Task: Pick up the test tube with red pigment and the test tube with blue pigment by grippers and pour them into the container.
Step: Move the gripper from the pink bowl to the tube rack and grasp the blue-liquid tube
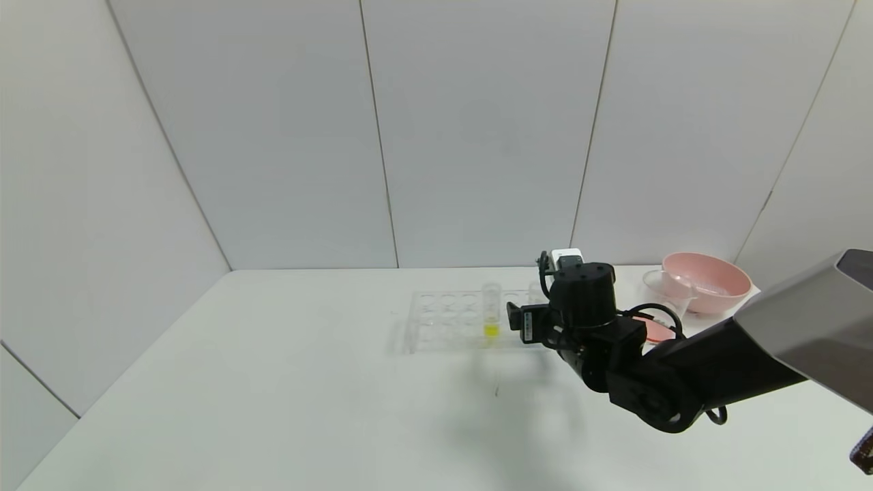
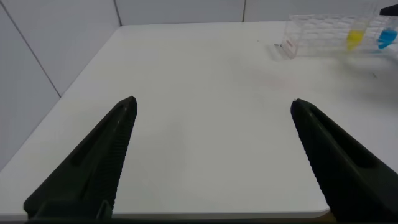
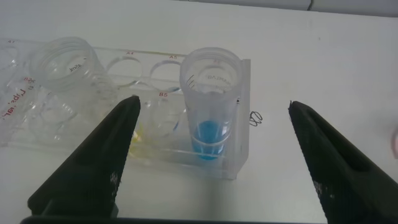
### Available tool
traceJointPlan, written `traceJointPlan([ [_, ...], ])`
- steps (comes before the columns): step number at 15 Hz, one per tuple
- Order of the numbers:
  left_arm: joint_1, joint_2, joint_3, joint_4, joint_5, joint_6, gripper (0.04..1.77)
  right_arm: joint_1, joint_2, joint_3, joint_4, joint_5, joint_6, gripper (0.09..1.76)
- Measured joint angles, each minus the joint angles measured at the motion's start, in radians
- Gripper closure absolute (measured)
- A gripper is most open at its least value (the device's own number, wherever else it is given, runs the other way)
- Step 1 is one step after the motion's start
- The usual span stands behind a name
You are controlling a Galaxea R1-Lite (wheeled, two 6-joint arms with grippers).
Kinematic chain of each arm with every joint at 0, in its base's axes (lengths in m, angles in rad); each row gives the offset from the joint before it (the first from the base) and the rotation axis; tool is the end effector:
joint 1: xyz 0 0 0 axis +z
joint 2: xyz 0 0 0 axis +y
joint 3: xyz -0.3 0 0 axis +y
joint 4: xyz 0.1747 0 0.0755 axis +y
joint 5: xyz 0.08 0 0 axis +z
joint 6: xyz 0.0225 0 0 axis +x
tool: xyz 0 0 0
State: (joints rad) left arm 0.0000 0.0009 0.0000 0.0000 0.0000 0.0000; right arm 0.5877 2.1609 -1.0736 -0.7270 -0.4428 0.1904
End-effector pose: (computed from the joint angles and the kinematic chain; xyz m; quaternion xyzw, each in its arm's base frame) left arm -0.0227 0.0000 0.0755 0.0000 0.0004 0.0000 1.0000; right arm 0.3456 0.2187 0.0943 0.0054 0.1620 0.0561 0.9852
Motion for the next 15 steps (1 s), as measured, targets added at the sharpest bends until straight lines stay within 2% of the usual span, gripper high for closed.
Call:
traceJointPlan([
  [2,0.000,0.000,0.000,0.000,0.000,0.000,0.05,0.001,0.000,0.000,-0.009,0.000,-0.009,0.14],
  [6,0.000,0.000,0.000,0.000,0.000,0.000,0.05,0.002,-0.004,0.003,-0.011,0.000,-0.014,0.76],
  [9,0.000,0.000,0.000,0.000,0.000,0.000,0.05,0.007,-0.009,0.010,-0.010,-0.001,-0.014,1.08],
  [10,0.000,0.000,0.000,0.000,0.000,0.000,0.05,0.008,-0.011,0.012,-0.010,-0.002,-0.014,1.38],
  [15,0.000,0.000,0.000,0.000,0.000,0.000,0.05,0.009,-0.013,0.013,-0.010,-0.002,-0.014,1.38],
])
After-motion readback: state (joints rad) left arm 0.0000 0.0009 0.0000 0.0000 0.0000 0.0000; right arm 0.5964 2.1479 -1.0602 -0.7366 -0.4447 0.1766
